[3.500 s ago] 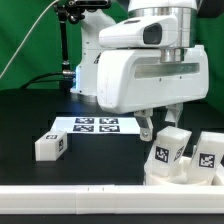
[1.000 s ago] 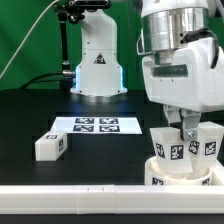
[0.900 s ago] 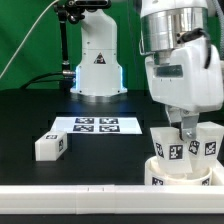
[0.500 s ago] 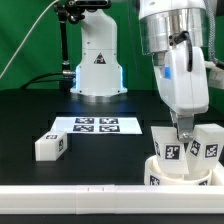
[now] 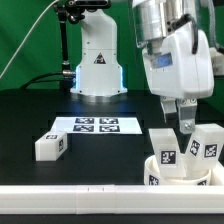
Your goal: Assemble stool
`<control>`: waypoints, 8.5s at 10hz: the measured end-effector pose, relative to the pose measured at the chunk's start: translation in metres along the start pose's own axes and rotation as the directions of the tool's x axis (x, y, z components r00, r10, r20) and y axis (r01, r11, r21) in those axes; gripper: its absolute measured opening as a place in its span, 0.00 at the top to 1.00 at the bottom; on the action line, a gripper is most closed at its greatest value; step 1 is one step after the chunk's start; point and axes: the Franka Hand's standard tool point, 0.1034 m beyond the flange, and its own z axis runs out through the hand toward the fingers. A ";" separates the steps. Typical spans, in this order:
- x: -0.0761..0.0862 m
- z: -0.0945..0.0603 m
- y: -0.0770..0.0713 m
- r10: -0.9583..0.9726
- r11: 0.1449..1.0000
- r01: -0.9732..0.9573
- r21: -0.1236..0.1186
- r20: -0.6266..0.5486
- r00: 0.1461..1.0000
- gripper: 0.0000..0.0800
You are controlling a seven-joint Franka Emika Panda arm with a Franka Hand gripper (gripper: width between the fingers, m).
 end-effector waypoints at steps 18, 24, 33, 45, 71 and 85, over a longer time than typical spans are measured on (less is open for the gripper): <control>-0.002 -0.002 -0.004 -0.977 -0.209 0.976 -0.065 0.058 -0.206 0.19; 0.010 -0.001 0.000 -0.763 -0.644 0.763 -0.052 0.110 -0.637 0.19; 0.006 0.025 0.008 -0.365 -0.926 0.377 0.026 0.201 -0.909 0.19; 0.008 0.027 0.008 -0.510 -0.855 0.519 -0.009 0.202 -0.836 0.57; 0.014 0.031 0.007 -0.280 0.959 0.277 -0.055 -0.051 0.959 0.57; -0.008 0.035 0.011 0.697 0.717 -0.697 -0.015 0.041 0.716 0.57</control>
Offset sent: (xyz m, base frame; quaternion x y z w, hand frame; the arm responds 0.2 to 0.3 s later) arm 0.0000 0.0000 0.0000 0.0000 0.0000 -0.1296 0.9916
